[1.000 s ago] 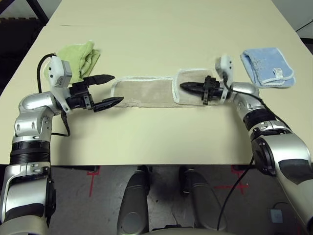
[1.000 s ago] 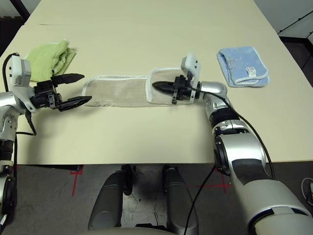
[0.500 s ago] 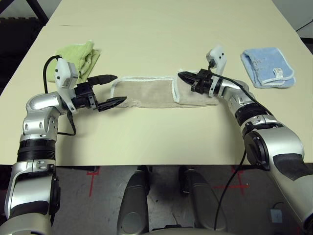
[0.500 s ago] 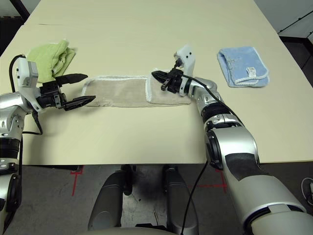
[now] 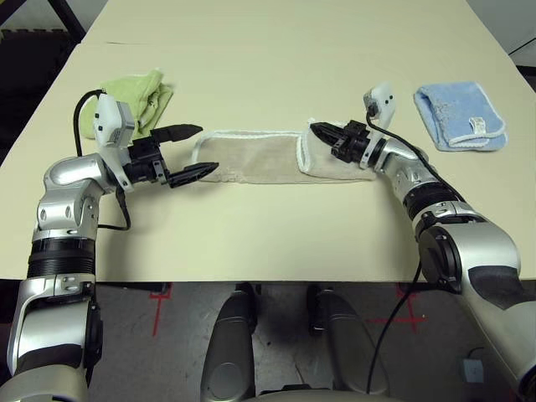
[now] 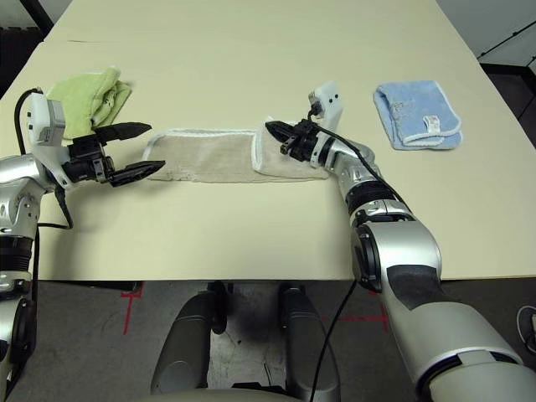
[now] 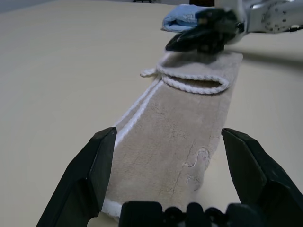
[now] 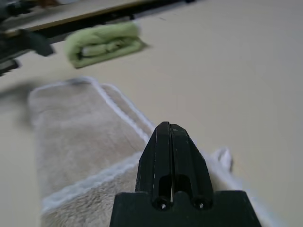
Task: Fold the towel and set it aside.
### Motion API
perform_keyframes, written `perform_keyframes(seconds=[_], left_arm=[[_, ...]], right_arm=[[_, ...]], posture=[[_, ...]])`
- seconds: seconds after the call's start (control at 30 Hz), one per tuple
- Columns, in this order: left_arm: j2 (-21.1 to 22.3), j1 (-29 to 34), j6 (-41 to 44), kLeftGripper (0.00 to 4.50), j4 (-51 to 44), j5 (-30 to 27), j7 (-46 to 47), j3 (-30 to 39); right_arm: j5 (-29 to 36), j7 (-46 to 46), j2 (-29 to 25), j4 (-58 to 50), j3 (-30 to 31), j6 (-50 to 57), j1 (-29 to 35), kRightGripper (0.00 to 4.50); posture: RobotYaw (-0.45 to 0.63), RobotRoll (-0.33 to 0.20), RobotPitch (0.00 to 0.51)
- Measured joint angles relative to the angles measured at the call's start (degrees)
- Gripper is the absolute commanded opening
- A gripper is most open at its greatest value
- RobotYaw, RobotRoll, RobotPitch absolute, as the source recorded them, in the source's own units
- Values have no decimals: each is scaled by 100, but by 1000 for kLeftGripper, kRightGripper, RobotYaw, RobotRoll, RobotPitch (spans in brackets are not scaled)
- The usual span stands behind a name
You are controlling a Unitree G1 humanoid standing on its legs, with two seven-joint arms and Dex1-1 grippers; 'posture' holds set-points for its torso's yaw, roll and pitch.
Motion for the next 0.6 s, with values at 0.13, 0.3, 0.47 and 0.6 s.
perform_keyframes(seconds=[0.13,0.3,0.47,0.6], left_arm=[[0,-39,-1,4500,38,4,-12,-12],[30,-128,-42,4500,234,26,-84,-13],[28,-130,-65,4500,257,35,-108,-22],[30,-117,-64,4500,248,33,-110,-20]], right_arm=[[70,1001,-396,-689,186,-156,343,40],[241,2039,-1085,-1526,382,-58,1038,40],[437,2231,-1441,-1592,335,-75,1243,40],[595,2261,-1441,-1543,343,-195,1397,40]], posture=[[-39,0,244],[-52,0,241],[-46,0,241],[-37,0,240]])
